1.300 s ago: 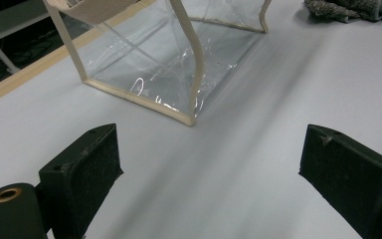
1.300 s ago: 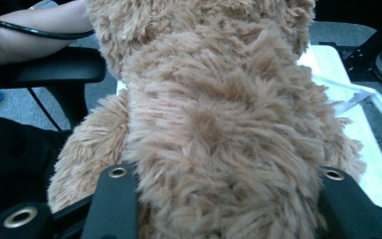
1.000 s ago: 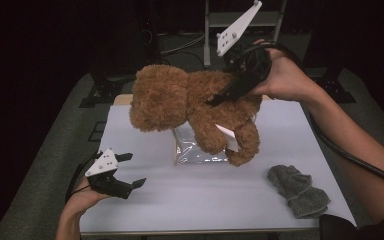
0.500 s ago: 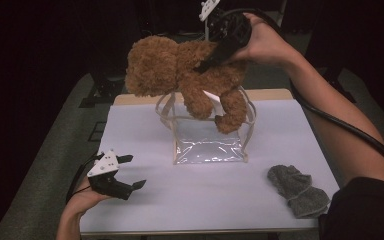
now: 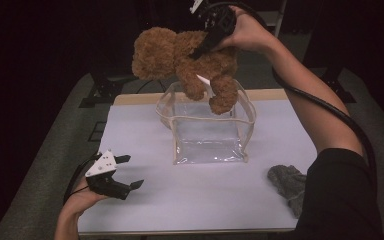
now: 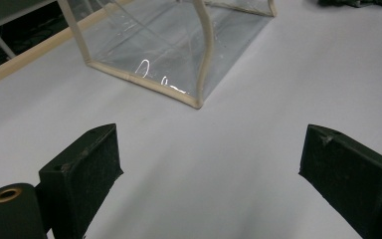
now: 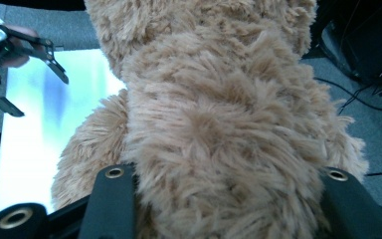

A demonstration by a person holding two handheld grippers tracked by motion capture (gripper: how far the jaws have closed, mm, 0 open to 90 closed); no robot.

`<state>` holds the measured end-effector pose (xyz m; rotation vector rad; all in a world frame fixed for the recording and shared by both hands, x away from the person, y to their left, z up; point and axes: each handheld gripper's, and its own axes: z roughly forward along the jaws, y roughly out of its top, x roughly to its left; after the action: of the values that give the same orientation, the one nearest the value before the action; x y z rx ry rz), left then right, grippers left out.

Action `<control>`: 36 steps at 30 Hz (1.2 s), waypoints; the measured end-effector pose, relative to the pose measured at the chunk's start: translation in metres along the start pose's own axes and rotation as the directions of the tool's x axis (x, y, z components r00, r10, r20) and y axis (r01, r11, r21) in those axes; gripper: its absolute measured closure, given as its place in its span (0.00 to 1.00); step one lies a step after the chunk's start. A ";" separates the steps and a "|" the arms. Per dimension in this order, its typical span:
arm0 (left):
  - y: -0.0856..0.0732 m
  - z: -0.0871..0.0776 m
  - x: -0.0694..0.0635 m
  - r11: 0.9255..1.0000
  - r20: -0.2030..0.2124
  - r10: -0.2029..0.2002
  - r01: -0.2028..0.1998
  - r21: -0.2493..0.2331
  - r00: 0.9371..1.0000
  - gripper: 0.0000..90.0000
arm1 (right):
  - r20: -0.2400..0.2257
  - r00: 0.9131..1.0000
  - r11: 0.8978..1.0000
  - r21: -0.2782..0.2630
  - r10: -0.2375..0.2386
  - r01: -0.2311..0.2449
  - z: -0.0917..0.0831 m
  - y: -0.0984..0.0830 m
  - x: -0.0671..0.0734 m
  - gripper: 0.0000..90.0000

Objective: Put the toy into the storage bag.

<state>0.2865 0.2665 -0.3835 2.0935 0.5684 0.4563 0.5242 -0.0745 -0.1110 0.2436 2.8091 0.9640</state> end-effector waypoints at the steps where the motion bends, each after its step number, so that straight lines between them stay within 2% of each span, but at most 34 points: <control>1: -0.001 0.000 -0.001 1.000 0.002 0.001 -0.001 0.002 1.000 0.09 | -0.004 1.000 1.000 0.007 0.001 -0.001 0.005 -0.002 0.000 0.54; 2: -0.001 0.001 -0.001 1.000 0.006 0.003 -0.003 0.007 1.000 0.09 | -0.014 1.000 1.000 0.026 -0.008 0.008 0.015 -0.005 0.004 0.54; 4: -0.001 0.002 -0.001 1.000 0.007 0.004 -0.004 0.008 1.000 0.09 | -0.019 1.000 1.000 0.027 -0.008 0.008 0.018 -0.007 0.007 0.54; 5: -0.002 0.002 -0.002 1.000 0.009 0.002 -0.002 0.009 1.000 0.09 | -0.029 0.999 0.999 0.025 -0.020 0.021 0.023 -0.009 0.015 0.54; 6: -0.002 0.003 -0.002 1.000 0.011 0.000 0.000 0.011 1.000 0.09 | -0.029 0.999 0.999 0.025 -0.020 0.021 0.023 -0.009 0.015 0.54; 7: -0.003 0.003 -0.003 1.000 0.012 0.003 -0.003 0.018 1.000 0.09 | -0.039 0.999 0.999 0.016 -0.034 0.034 0.026 -0.011 0.024 0.54; 9: -0.003 0.003 -0.003 1.000 0.011 0.001 -0.001 0.017 1.000 0.09 | -0.049 0.997 0.998 0.011 -0.053 0.054 0.028 -0.013 0.033 0.54; 15: -0.002 0.001 -0.004 1.000 0.012 0.002 -0.002 0.006 1.000 0.09 | -0.106 0.993 0.999 -0.009 -0.049 0.049 0.034 -0.023 0.054 0.54; 18: -0.001 0.001 -0.004 1.000 0.012 0.007 -0.007 0.007 1.000 0.09 | -0.110 0.993 0.999 -0.010 -0.045 0.045 0.035 -0.026 0.056 0.54; 22: -0.001 0.002 -0.004 1.000 0.015 0.008 -0.008 0.008 1.000 0.09 | -0.104 0.994 1.000 -0.004 -0.018 0.018 0.035 -0.035 0.048 0.54; 23: -0.002 0.002 -0.003 1.000 0.015 0.005 -0.005 0.011 1.000 0.09 | -0.093 0.996 1.000 -0.003 0.008 -0.009 0.035 -0.041 0.038 0.54; 25: -0.002 0.003 -0.003 1.000 0.016 0.004 -0.004 0.011 1.000 0.09 | -0.086 0.996 0.999 -0.005 0.037 -0.038 0.033 -0.047 0.029 0.54; 26: -0.002 0.003 -0.003 1.000 0.016 0.004 -0.004 0.011 1.000 0.09 | -0.086 0.996 0.999 -0.005 0.037 -0.038 0.033 -0.047 0.029 0.54; 29: -0.003 0.004 -0.004 1.000 0.025 0.004 -0.004 0.009 1.000 0.09 | -0.071 0.993 0.996 -0.004 0.094 -0.094 0.033 -0.061 0.012 0.54; 33: -0.003 0.004 -0.004 1.000 0.026 0.011 -0.011 0.010 1.000 0.09 | -0.056 0.990 0.992 0.007 0.127 -0.127 0.034 -0.070 0.002 0.54; 36: -0.003 0.004 -0.004 1.000 0.025 0.007 -0.007 0.010 1.000 0.09 | -0.045 0.990 0.992 0.005 0.130 -0.130 0.035 -0.075 -0.001 0.54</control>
<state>0.2843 0.2628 -0.3886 2.1091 0.5496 0.4313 0.5244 -0.1127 -0.1847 0.4149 2.8659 1.0052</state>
